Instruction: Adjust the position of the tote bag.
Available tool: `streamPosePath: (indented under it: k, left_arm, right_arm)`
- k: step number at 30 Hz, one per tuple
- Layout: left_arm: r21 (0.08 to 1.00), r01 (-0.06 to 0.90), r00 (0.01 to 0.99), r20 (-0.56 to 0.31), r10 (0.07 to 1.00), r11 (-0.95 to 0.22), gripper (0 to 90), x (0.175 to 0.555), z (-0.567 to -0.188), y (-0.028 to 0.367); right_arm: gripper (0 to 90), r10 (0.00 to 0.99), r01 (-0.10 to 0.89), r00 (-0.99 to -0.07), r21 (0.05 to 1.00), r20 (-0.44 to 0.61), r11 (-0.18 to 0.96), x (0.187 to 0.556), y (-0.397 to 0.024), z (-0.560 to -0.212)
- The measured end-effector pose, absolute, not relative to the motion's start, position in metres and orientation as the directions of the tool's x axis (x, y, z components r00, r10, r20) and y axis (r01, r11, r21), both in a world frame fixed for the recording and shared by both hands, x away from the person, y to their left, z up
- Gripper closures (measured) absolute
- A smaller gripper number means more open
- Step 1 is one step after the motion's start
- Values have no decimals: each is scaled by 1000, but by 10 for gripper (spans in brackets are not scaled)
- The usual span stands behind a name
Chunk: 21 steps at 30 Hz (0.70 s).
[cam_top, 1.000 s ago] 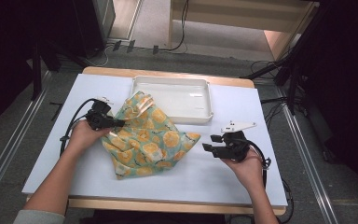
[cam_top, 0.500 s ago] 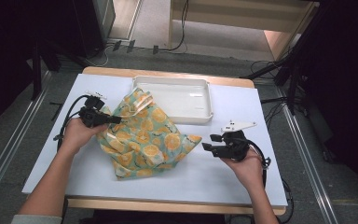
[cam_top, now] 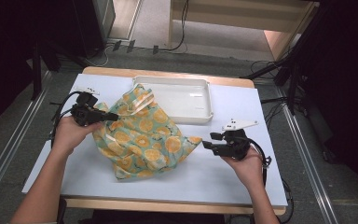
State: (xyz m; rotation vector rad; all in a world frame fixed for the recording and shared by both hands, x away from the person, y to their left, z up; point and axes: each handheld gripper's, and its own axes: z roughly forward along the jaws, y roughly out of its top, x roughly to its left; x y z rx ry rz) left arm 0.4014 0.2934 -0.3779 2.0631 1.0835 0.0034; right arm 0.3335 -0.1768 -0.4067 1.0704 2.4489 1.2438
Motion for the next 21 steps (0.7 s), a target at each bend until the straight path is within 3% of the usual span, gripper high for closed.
streamPosePath:
  k: [21]
  left_arm:
    - [667, 652, 691, -328, 644, -361, 893, 370, -349, 249]
  right_arm:
    - [518, 675, 484, -727, 793, 129, 369, 330, -178, -392]
